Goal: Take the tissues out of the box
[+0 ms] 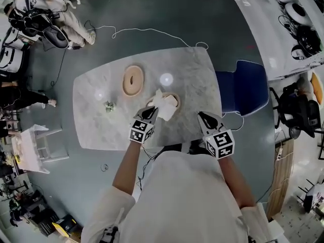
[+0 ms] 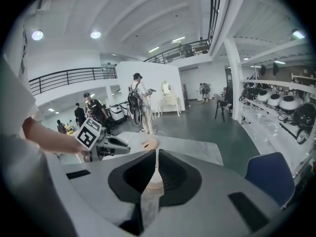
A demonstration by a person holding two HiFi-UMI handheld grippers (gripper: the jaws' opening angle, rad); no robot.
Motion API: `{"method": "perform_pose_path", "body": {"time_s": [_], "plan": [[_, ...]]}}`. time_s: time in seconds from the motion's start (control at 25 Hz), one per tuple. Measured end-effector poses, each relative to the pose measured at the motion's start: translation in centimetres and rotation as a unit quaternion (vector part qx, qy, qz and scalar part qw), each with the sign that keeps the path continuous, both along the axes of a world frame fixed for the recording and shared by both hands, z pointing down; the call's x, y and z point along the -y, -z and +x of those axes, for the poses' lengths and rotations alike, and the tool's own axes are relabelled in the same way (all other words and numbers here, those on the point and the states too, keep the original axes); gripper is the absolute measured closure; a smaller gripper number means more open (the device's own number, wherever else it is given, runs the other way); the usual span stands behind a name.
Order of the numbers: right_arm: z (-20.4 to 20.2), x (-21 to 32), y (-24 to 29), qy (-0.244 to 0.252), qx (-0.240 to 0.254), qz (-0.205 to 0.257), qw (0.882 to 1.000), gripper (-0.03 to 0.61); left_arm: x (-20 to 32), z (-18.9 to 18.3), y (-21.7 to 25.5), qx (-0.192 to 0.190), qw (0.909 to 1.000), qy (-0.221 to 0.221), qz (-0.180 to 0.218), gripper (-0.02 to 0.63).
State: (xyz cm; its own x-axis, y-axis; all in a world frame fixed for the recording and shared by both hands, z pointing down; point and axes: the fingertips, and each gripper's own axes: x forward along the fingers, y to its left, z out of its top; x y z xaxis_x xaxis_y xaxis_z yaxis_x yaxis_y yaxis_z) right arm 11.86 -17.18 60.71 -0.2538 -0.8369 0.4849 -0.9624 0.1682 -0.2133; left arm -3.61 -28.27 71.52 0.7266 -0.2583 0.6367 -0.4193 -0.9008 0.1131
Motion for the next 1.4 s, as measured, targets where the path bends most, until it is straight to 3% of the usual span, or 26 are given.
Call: {"method": "perform_pose_path", "body": {"time_s": [0.28, 0.56, 1.0, 1.16, 1.4], "plan": [[1.1, 0.2, 1.9, 0.013, 0.007, 0.023, 1.0, 0.537, -1.0, -0.5, 6.1, -0.049, 0.9966, 0.057, 0.035, 0.589], [1.1, 2.1, 6.4, 0.036, 0.006, 0.065, 0.997, 0.537, -1.7, -2.0, 14.0, -0.108, 0.9872, 0.1, 0.061, 0.589], [-0.2, 3.4, 14.2, 0.077, 0.007, 0.143, 0.987, 0.537, -2.8, -5.9, 25.1, -0.201, 0.9531, 0.181, 0.137, 0.589], [-0.2, 3.7, 16.1, 0.094, -0.01, 0.165, 0.982, 0.537, -3.3, -7.1, 28.0, -0.219, 0.9403, 0.201, 0.166, 0.589], [-0.2, 3.5, 17.6, 0.108, -0.027, 0.186, 0.976, 0.537, -4.1, -8.6, 30.4, -0.228, 0.9292, 0.221, 0.189, 0.589]]}}
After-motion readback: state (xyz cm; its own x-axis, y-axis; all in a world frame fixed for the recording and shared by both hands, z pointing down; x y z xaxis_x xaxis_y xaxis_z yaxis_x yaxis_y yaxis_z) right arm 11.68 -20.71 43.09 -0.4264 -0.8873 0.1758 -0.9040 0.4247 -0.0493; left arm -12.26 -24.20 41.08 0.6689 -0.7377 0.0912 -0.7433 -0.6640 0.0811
